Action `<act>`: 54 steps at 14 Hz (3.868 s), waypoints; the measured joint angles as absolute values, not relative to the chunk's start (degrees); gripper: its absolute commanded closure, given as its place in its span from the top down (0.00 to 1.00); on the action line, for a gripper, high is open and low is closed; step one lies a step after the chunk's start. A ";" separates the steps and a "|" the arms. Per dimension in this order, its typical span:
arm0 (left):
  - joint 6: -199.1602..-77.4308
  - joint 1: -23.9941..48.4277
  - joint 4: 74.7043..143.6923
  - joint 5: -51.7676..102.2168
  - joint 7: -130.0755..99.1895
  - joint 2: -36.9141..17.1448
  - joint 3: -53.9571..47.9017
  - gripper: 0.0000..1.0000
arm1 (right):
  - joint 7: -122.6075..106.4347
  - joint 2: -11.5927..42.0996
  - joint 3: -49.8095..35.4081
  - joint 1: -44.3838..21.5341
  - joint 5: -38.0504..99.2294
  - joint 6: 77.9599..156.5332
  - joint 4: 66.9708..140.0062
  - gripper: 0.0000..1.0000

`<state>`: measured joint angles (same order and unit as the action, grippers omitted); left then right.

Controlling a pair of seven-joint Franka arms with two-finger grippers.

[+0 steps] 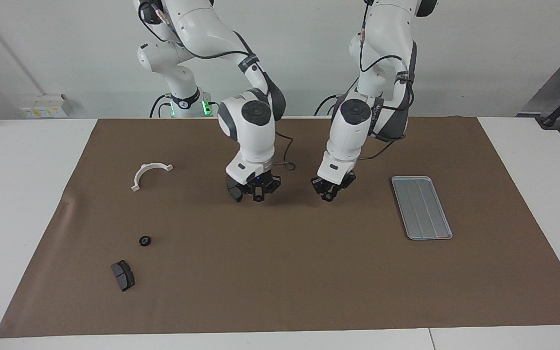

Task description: Place bearing gear from tray to pile

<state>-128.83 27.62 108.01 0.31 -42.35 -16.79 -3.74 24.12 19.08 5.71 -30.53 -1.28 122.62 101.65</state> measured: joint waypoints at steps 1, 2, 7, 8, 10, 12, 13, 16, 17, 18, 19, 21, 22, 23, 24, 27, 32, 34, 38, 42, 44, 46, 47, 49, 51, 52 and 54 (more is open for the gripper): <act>-129.12 29.07 106.46 0.31 -44.05 -18.40 -3.73 0.05 | 20.38 18.06 5.76 -27.44 -1.26 122.12 101.69 0.00; -129.79 30.53 105.14 0.31 -45.46 -19.96 -3.73 0.05 | 16.53 17.69 5.79 -24.17 -1.19 122.42 101.75 0.00; -134.06 34.48 103.99 0.31 -48.31 -23.94 -3.70 0.70 | 7.14 20.84 5.75 -13.21 -1.13 132.16 102.22 0.00; -134.37 34.47 103.93 0.31 -48.31 -24.04 -3.61 0.96 | 7.10 22.19 5.72 -12.48 -1.13 134.40 102.17 0.00; -134.53 34.46 103.56 0.31 -48.31 -24.04 -3.35 1.00 | 7.10 25.69 5.64 -11.46 -1.13 138.57 101.43 0.00; -134.53 34.40 102.95 0.31 -48.30 -24.04 -3.19 1.00 | 7.10 28.96 5.61 -10.96 -1.13 139.81 99.66 0.00; -134.52 34.20 102.47 0.31 -48.30 -24.01 -3.12 1.00 | 7.10 29.86 5.58 -10.93 -1.10 139.82 99.00 0.00; -131.54 31.70 101.00 0.29 -46.81 -22.42 -2.61 1.00 | 7.10 30.30 5.42 -10.93 -1.02 139.82 98.65 0.99; -128.63 29.85 100.60 0.29 -44.55 -20.85 -2.52 1.00 | 7.10 30.30 5.39 -10.93 -0.89 139.82 98.64 1.00; -124.86 27.68 100.34 0.29 -41.42 -18.75 -2.44 1.00 | 7.10 30.30 5.38 -10.93 -0.72 139.82 98.64 1.00; -121.02 25.20 100.25 0.29 -37.55 -16.44 -2.38 1.00 | 7.10 30.30 5.38 -10.93 -0.62 139.82 98.64 1.00; -114.80 20.18 100.25 0.29 -29.23 -12.51 -2.20 1.00 | 7.10 30.30 5.33 -10.94 -0.57 139.82 98.63 1.00; -112.24 17.35 100.28 0.29 -24.42 -11.06 -2.13 1.00 | 7.10 30.25 5.22 -11.01 -0.55 139.77 98.54 1.00; -110.35 14.53 100.32 0.29 -19.50 -10.09 -2.06 1.00 | 7.12 30.00 5.04 -11.23 -0.52 139.40 98.33 1.00; -109.04 11.98 100.36 0.29 -15.08 -9.50 -1.99 1.00 | 7.31 29.40 4.87 -11.75 -0.44 138.29 98.03 1.00; -107.24 5.13 100.36 0.30 -4.95 -8.49 -1.93 1.00 | 12.04 25.53 4.46 -15.87 -0.28 131.60 97.16 1.00; -106.01 0.47 100.24 0.30 0.00 -2.14 -1.91 1.00 | 26.03 22.69 3.66 -27.64 -0.24 127.69 97.21 1.00; -104.11 0.31 100.26 0.30 0.00 0.75 -1.91 1.00 | 31.39 23.39 3.55 -32.34 -0.27 128.00 97.28 1.00; -100.30 0.31 100.39 0.30 0.00 3.32 -1.91 1.00 | 39.44 27.34 3.55 -39.48 -0.60 131.36 97.26 1.00; -99.23 0.31 100.77 0.30 0.00 3.67 -1.94 1.00 | 40.94 30.26 3.59 -40.83 -1.72 134.85 97.24 1.00; -99.21 0.31 100.84 0.30 0.00 3.69 -1.94 1.00 | 40.94 31.36 3.85 -40.79 -2.05 136.31 97.23 1.00; -99.18 0.31 100.85 0.30 0.00 3.70 -1.94 1.00 | 40.94 31.59 4.14 -40.61 -2.19 136.69 97.21 1.00; -99.18 0.31 100.86 0.30 0.00 3.70 -1.94 1.00 | 40.94 31.59 4.21 -40.51 -2.23 136.70 97.17 1.00; -99.17 0.31 100.86 0.30 0.00 3.70 -1.94 1.00 | 40.94 31.59 4.21 -40.35 -2.25 136.79 97.18 1.00; -99.18 0.31 100.85 0.30 0.00 3.78 -1.94 1.00 | 40.94 31.71 4.21 -40.36 -2.25 137.35 97.28 0.99; -99.18 0.31 100.82 0.30 0.00 3.86 -1.93 1.00 | 40.94 31.85 4.20 -40.37 -2.25 137.42 97.28 0.94; -99.20 0.30 100.31 0.30 0.00 4.02 -1.92 1.00 | 40.94 32.05 4.20 -40.38 -2.30 137.49 97.29 0.79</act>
